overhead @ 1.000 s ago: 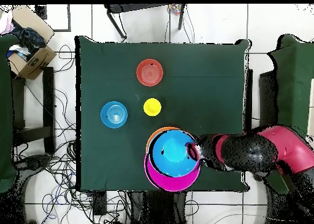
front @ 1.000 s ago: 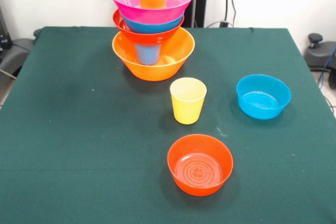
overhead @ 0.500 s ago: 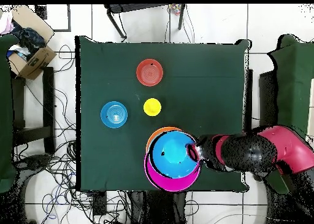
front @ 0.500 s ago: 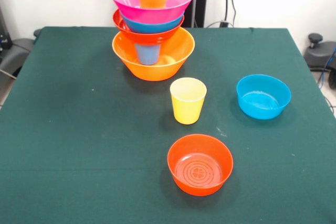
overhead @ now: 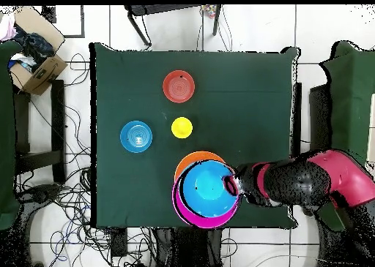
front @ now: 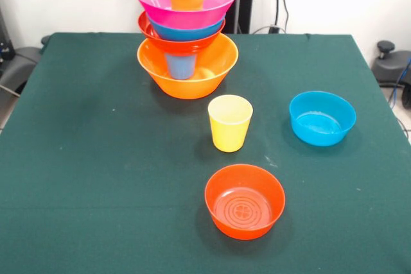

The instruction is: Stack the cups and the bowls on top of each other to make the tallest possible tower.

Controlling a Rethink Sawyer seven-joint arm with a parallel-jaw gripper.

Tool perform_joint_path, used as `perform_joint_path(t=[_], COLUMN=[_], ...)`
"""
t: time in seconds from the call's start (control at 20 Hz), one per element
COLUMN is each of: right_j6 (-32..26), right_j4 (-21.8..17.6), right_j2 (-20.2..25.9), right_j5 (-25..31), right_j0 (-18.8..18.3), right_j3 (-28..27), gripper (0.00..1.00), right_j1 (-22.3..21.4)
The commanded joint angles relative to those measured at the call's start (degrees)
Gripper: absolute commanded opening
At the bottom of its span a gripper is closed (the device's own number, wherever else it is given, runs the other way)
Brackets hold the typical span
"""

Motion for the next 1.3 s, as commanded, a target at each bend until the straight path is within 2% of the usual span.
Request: perform_joint_path(t=[0.05, 0.5, 1.3], right_j6=[-16.9, -16.6, -16.2], right_j4=[-4.0, -5.4, -6.0], right_j2=[-4.3, -4.7, -5.1], right_j5=[5.1, 3.3, 3.1], right_j0=[2.1, 2.4, 2.4], right_j3=[2.1, 2.4, 2.9], gripper=[0.00, 0.00, 0.00], right_j1=[1.7, 2.4, 2.7])
